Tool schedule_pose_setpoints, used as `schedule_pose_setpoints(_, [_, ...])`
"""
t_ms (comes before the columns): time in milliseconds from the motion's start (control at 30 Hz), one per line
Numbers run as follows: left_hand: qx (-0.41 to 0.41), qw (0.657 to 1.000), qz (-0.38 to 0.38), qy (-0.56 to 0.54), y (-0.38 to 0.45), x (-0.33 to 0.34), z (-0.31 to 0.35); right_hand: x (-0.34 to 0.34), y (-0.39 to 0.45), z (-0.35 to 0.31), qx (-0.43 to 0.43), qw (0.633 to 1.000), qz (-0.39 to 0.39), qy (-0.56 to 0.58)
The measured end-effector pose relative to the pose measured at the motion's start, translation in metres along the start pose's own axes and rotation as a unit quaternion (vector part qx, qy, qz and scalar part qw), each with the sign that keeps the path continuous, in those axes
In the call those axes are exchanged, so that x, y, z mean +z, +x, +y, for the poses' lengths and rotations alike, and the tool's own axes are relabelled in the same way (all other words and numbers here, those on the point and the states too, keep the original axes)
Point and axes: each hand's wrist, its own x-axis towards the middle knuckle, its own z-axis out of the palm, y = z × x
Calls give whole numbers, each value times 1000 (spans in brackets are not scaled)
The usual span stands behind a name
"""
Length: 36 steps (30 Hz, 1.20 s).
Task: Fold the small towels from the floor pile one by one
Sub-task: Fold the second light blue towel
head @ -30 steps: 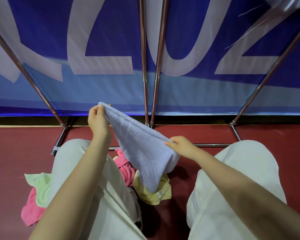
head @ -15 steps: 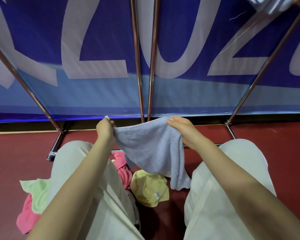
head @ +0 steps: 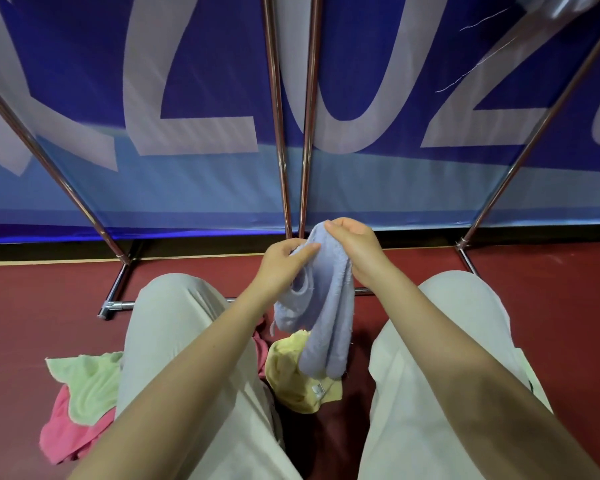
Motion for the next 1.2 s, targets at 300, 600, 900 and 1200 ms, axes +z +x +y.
schedule_pose_setpoints(300, [34,985,142,-97,3,-14,8,1,-7,7,-129,962,-82,-224])
schedule_pose_setpoints(600, [12,948,259,-183,9,-43,9,-9,-12,24,-124,944,-87,-294])
schedule_pose_setpoints(900, [-92,880,351,-307,22,-91,-13,-44,-9,46,-57,916,-94,-386])
schedule_pose_setpoints(1200, [-179,938,243,-173,29,-87,-26,-59,-25,25,-32,959,-97,-263])
